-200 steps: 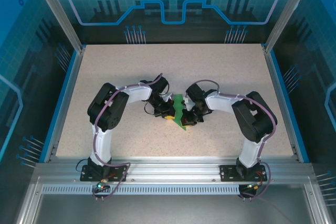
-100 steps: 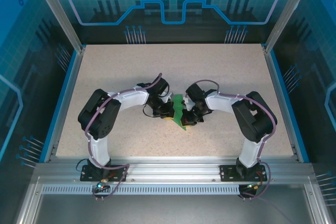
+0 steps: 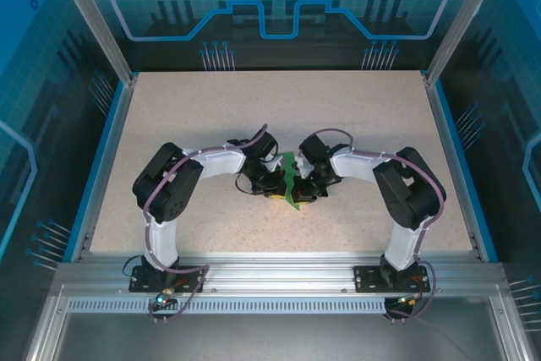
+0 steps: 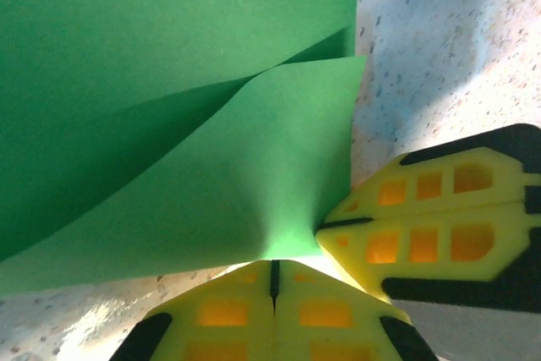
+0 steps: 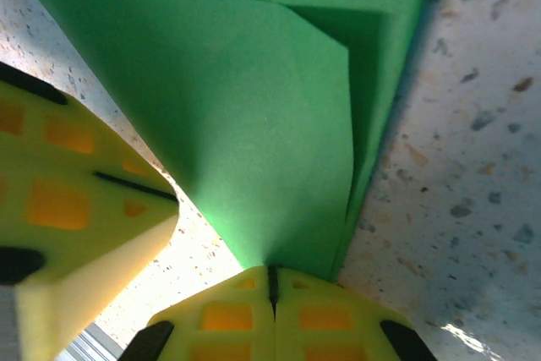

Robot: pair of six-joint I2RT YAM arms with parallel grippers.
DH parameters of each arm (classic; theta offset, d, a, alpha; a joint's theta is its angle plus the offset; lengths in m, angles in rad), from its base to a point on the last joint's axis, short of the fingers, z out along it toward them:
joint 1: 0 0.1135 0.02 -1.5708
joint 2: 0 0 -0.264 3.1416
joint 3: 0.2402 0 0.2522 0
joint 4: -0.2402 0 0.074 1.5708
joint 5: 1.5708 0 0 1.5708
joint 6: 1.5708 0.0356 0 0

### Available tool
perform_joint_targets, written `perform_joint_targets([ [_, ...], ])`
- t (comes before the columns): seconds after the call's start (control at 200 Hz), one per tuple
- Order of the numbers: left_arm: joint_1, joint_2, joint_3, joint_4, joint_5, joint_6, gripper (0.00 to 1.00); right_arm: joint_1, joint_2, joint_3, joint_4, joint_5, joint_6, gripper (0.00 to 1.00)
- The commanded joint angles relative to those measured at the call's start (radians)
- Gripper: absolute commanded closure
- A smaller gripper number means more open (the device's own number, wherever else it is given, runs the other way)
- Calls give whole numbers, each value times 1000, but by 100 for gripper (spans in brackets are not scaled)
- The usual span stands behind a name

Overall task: Fold a paper plane with a square sheet of paper (fold left side to right side)
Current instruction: Third fold the triangle at the center of the table.

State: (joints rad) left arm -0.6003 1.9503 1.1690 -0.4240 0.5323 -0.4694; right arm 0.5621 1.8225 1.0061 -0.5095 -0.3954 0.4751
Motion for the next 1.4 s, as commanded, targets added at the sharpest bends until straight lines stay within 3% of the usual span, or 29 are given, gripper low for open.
perform_joint_targets([
  [0.0,-15,30,33,8,35,1,98,3,64,-22,-56,85,8,100],
  [0.655,-13,58,53,-103,-143,50,100,4,72,-25,-89,119,-6,100],
  [1.396,116,63,61,-127,-195,107,100,2,72,-32,-103,128,-12,100],
])
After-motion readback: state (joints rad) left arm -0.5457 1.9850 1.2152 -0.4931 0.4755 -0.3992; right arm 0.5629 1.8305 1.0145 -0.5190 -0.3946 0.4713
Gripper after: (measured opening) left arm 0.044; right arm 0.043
